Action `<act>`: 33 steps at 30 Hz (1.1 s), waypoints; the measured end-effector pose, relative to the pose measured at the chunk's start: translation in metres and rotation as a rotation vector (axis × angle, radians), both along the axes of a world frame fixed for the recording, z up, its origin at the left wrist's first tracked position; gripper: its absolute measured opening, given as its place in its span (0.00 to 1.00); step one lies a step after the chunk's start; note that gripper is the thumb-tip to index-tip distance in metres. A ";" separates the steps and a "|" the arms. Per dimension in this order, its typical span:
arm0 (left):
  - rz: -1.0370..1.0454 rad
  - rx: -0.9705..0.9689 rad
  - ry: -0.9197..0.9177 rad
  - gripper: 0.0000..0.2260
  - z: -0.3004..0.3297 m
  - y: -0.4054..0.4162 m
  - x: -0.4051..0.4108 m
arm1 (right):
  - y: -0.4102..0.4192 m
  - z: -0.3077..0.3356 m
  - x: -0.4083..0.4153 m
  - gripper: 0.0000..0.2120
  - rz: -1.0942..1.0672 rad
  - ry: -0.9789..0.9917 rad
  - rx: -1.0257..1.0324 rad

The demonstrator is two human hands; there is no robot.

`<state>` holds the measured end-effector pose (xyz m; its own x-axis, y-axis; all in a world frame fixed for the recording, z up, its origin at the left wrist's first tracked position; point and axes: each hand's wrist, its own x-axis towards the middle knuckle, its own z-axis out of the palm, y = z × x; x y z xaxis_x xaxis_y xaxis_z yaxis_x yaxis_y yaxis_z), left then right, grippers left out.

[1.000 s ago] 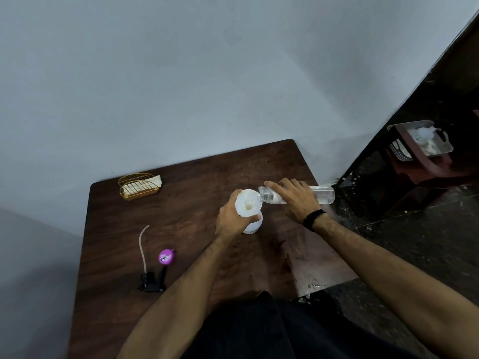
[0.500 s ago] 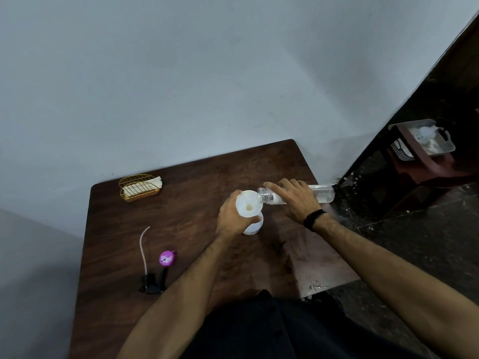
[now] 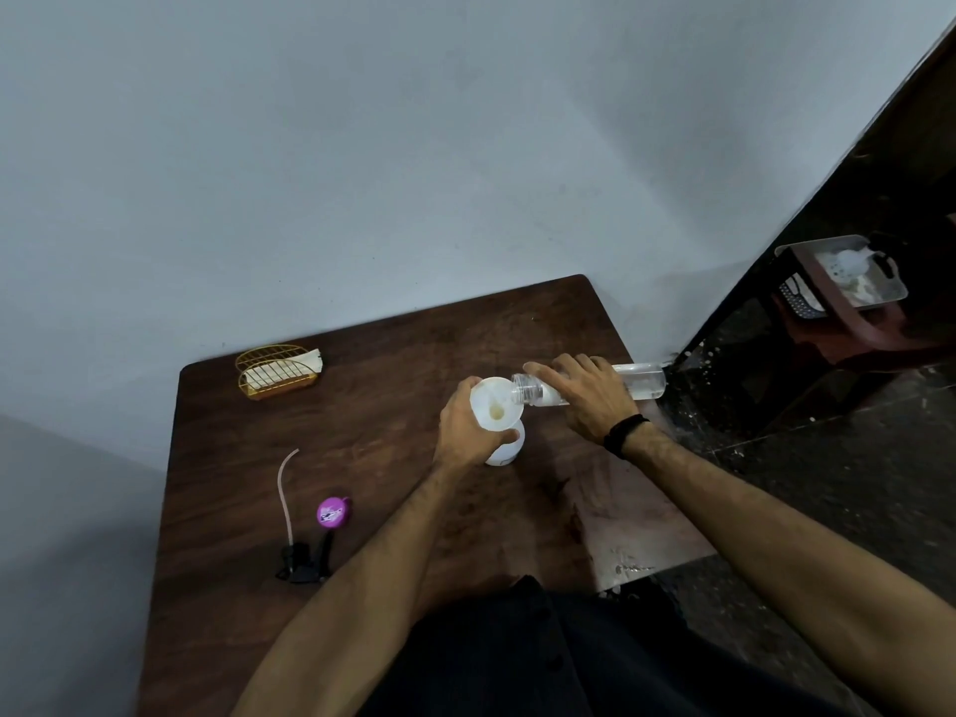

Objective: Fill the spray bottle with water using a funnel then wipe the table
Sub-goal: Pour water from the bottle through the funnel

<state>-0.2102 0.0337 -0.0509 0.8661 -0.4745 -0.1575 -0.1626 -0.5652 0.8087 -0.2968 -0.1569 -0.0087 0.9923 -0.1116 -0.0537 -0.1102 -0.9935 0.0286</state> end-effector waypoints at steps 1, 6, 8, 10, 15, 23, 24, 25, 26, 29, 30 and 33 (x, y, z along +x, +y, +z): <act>-0.002 -0.003 0.004 0.38 0.001 0.000 0.000 | 0.000 0.000 0.000 0.42 0.000 0.002 -0.001; -0.013 0.006 0.031 0.39 0.001 0.001 0.004 | -0.001 0.002 -0.001 0.41 0.002 -0.007 -0.007; -0.006 0.017 0.029 0.40 0.001 0.001 0.005 | -0.003 0.002 -0.001 0.40 0.003 -0.010 -0.012; -0.005 0.023 0.033 0.40 0.001 0.000 0.006 | -0.003 0.003 -0.002 0.40 0.005 -0.013 -0.011; 0.001 0.019 0.043 0.40 0.003 -0.001 0.006 | -0.003 0.003 -0.003 0.40 0.010 -0.015 -0.003; 0.006 0.031 0.058 0.41 0.002 -0.002 0.005 | -0.003 0.004 -0.001 0.39 0.008 -0.015 -0.006; 0.006 0.032 0.061 0.41 0.003 -0.002 0.005 | -0.003 0.004 -0.001 0.39 0.009 -0.015 -0.007; 0.004 0.031 0.060 0.41 0.003 -0.002 0.005 | -0.003 0.005 -0.001 0.39 0.009 -0.016 -0.009; 0.004 0.030 0.059 0.40 0.003 -0.002 0.005 | -0.003 0.004 -0.001 0.39 0.009 -0.016 -0.010; 0.005 0.029 0.061 0.40 0.004 -0.002 0.004 | -0.004 0.004 -0.001 0.39 0.011 -0.013 -0.015; 0.006 0.030 0.061 0.40 0.005 -0.002 0.004 | -0.004 0.004 -0.001 0.39 0.012 -0.010 -0.016; 0.005 0.033 0.060 0.40 0.006 -0.003 0.004 | -0.005 0.004 -0.001 0.39 0.015 -0.005 -0.024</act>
<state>-0.2063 0.0308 -0.0446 0.8571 -0.4636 -0.2248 -0.1113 -0.5927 0.7977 -0.2976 -0.1617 -0.0049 0.9941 -0.0984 -0.0462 -0.0960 -0.9941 0.0515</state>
